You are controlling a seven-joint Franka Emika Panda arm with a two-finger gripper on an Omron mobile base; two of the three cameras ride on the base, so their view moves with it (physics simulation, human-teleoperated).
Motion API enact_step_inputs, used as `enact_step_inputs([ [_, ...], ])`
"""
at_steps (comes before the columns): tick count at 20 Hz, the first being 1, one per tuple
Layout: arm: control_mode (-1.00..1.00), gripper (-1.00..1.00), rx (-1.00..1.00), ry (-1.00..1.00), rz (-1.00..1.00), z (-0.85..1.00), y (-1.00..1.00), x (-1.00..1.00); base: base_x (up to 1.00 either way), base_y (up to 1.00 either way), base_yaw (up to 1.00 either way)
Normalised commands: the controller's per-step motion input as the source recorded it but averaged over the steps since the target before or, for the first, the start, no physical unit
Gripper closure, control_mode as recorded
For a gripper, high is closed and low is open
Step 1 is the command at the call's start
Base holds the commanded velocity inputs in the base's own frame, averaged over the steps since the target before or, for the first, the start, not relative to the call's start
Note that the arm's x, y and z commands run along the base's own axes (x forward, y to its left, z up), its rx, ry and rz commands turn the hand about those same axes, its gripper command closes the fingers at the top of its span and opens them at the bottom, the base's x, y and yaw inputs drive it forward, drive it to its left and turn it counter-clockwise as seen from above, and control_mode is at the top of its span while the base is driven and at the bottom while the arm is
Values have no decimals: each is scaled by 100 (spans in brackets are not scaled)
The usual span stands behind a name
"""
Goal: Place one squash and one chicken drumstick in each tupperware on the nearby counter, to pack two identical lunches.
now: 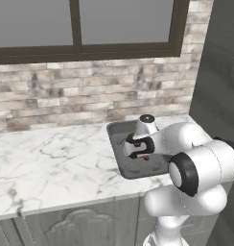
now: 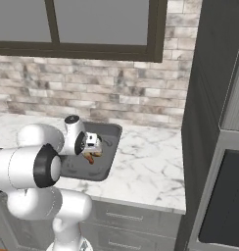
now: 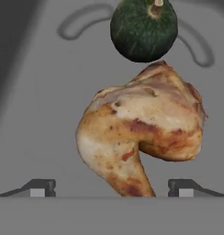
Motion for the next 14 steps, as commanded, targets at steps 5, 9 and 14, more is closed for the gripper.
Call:
enact_step_inputs([
  [5, -100, -100, 0, 0, -10, 41, -2, -26, 0, 0, 0],
  [9, -100, -100, 0, 0, -9, 55, -7, -49, 0, 0, 0],
  [14, -100, -100, 9, -9, -5, 59, -28, -88, 0, 0, 0],
])
